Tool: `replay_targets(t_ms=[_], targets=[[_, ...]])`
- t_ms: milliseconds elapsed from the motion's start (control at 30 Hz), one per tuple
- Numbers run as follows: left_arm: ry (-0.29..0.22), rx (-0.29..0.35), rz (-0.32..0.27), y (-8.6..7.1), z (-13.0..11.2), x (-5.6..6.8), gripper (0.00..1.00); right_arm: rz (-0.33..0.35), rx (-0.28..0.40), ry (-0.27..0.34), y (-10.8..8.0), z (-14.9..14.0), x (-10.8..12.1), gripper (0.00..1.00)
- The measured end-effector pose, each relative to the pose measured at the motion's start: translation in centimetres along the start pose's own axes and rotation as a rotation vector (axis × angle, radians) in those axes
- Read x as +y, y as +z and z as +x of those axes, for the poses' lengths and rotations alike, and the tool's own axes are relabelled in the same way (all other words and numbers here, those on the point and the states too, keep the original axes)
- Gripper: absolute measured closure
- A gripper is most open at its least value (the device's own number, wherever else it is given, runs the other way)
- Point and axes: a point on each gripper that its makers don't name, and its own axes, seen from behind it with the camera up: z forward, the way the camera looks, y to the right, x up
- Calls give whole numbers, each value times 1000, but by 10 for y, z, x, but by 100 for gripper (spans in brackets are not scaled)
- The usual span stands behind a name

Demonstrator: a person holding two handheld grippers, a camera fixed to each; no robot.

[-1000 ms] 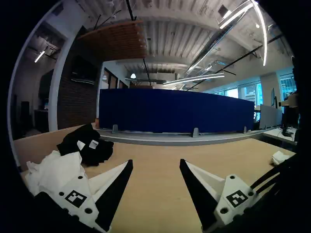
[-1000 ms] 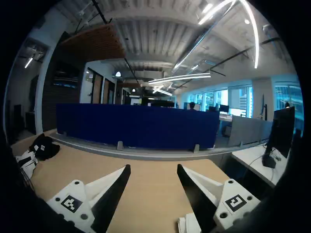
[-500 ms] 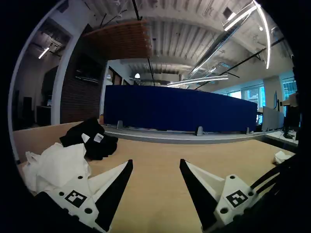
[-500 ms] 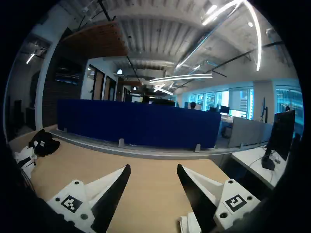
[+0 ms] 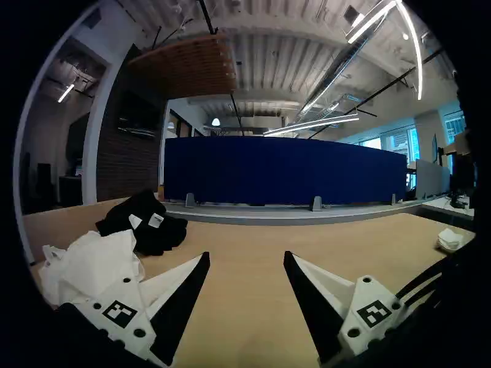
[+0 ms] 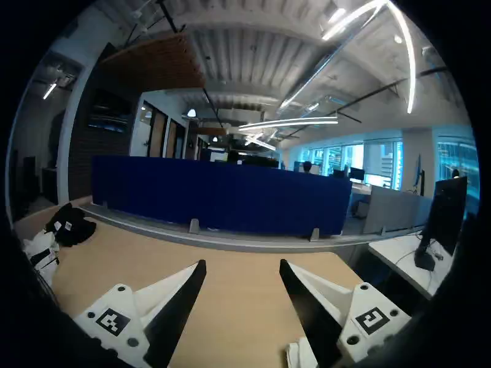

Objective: Fold towel

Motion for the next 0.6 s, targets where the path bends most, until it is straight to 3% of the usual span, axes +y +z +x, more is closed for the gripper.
replay_targets(t_ms=[200, 600], targets=[[26, 9, -1, -1, 2, 3, 11, 2, 3, 18, 4, -2, 4, 7], [30, 15, 1, -6, 4, 5, 11, 15, 12, 25, 1, 6, 10, 7]])
